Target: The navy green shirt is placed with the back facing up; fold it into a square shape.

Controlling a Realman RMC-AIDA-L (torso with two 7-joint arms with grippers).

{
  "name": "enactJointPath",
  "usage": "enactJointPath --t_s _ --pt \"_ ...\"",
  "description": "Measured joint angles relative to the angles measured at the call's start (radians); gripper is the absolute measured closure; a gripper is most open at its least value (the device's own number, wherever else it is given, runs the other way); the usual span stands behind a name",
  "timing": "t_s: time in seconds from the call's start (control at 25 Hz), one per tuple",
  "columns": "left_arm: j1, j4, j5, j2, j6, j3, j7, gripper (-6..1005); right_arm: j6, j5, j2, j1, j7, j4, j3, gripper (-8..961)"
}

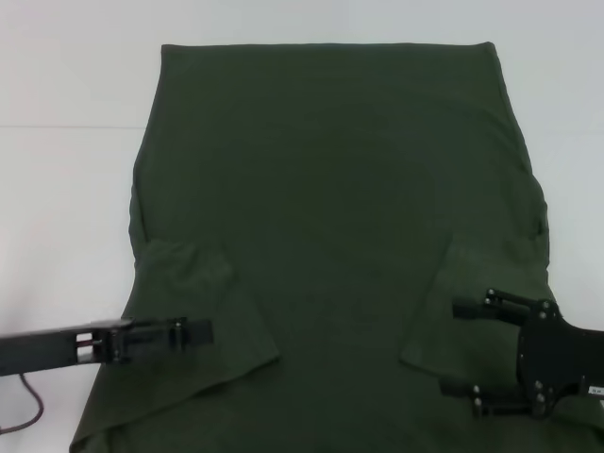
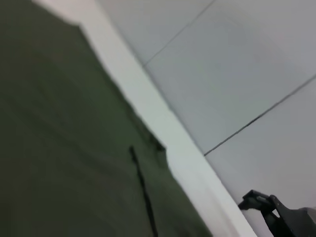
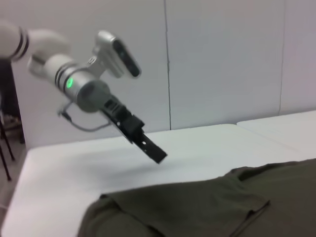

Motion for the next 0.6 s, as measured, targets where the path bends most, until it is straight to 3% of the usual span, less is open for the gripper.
enactJointPath --t_s 0.28,0.48,0.6 --pt "0.004 0.093 0.111 0.01 0.057 -0.001 -0.291 52 0.051 -0.002 -0.002 -0.012 -0.099 0.026 -0.002 16" --pt "0.007 0.248 0.22 0.018 0.122 -0.001 -0.514 51 0.062 -0.002 0.0 -0.016 -0.111 0.028 0.0 16" --pt "-0.004 0.274 0.291 0.026 0.132 0.002 -0.576 51 0.065 0.0 0.0 -0.018 -0.112 0.029 0.0 16"
